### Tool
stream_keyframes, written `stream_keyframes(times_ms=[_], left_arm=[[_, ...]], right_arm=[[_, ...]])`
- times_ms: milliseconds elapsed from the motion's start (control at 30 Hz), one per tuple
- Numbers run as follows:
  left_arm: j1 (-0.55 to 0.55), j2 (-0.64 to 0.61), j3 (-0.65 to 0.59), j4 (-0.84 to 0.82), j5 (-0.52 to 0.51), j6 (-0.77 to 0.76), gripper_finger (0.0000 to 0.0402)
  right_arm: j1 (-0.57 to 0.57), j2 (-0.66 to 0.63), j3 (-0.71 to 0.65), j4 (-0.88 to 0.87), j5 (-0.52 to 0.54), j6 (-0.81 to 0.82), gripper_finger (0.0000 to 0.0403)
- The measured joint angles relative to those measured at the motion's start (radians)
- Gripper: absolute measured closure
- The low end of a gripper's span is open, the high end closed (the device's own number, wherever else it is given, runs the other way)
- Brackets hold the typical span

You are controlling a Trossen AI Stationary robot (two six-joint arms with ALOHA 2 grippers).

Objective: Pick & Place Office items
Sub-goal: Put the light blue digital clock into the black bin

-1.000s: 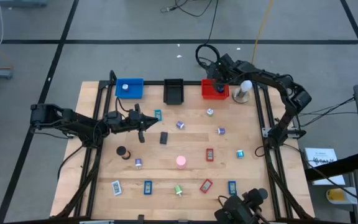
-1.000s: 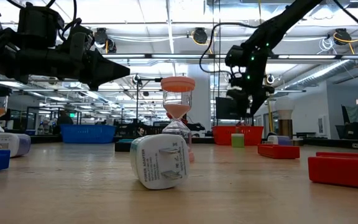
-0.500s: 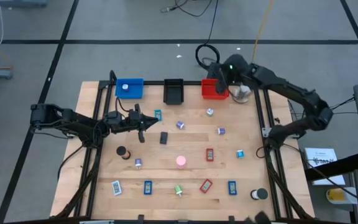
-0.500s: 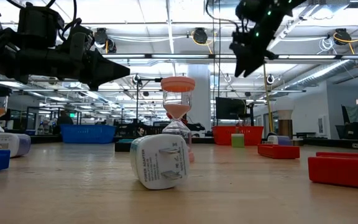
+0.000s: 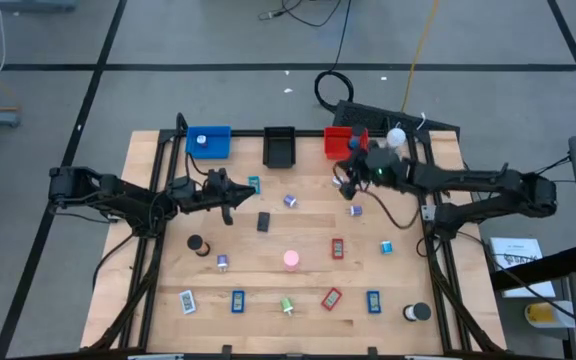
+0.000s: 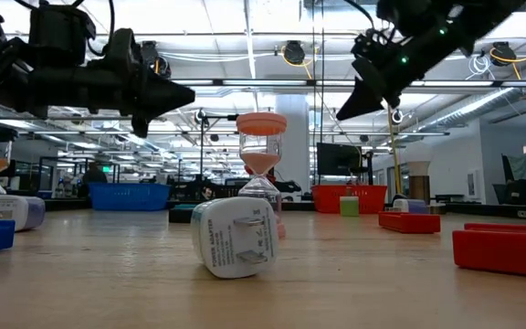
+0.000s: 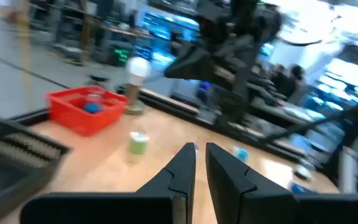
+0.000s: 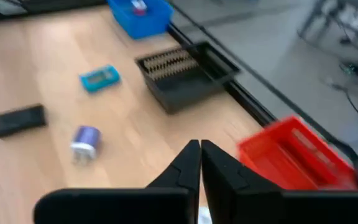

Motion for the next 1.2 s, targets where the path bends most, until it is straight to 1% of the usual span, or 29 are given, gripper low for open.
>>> stream_keyframes(times_ms=[33,100,167,267,333,367,467,533,567,700,833,933,1067,1200], left_arm=[[-0.001,0.0,0.009,-0.011,0.018,0.0,0.036],[-0.004,0.0,0.034,-0.071,0.021,0.006,0.036],[-0.014,0.0,0.058,-0.166,-0.024,0.032,0.0361],[-0.038,0.0,0.119,-0.355,-0.127,0.063,0.0378],[-0.055,0.0,0.17,-0.524,-0.216,0.06,0.0394],[-0.068,0.001,0.2,-0.613,-0.265,0.055,0.0396],[-0.105,0.0,0.288,-0.846,-0.405,-0.006,0.0386],[-0.125,0.001,0.333,-0.967,-0.472,-0.091,0.0375],[-0.133,0.004,0.35,-1.003,-0.488,-0.131,0.0368],[-0.164,0.041,0.392,-1.069,-0.524,-0.24,0.0328],[-0.172,0.121,0.396,-1.068,-0.596,-0.371,0.0271],[-0.151,0.192,0.396,-1.071,-0.633,-0.459,0.0225],[-0.113,0.275,0.396,-1.035,-0.636,-0.501,0.0165],[-0.087,0.342,0.396,-0.956,-0.638,-0.467,0.0112]], right_arm=[[0.013,-0.005,-0.034,0.06,0.0,-0.001,0.0386],[0.032,-0.009,-0.095,0.182,0.0,-0.022,0.0382],[0.045,-0.012,-0.152,0.293,-0.001,-0.05,0.0383],[0.05,-0.013,-0.212,0.421,-0.036,-0.068,0.0391],[0.047,-0.013,-0.226,0.461,-0.055,-0.087,0.0399],[0.046,-0.013,-0.226,0.474,-0.056,-0.098,0.0401],[0.046,-0.027,-0.226,0.488,-0.055,-0.107,0.04],[0.046,-0.04,-0.226,0.487,-0.056,-0.109,0.04],[0.045,-0.046,-0.226,0.485,-0.056,-0.109,0.0401],[0.046,-0.057,-0.225,0.486,-0.057,-0.109,0.0401],[0.046,-0.057,-0.224,0.486,-0.058,-0.103,0.0402],[0.046,-0.057,-0.224,0.486,-0.057,-0.101,0.0401],[0.046,-0.057,-0.225,0.486,-0.055,-0.101,0.0402],[0.046,-0.057,-0.225,0.486,-0.055,-0.101,0.0401]])
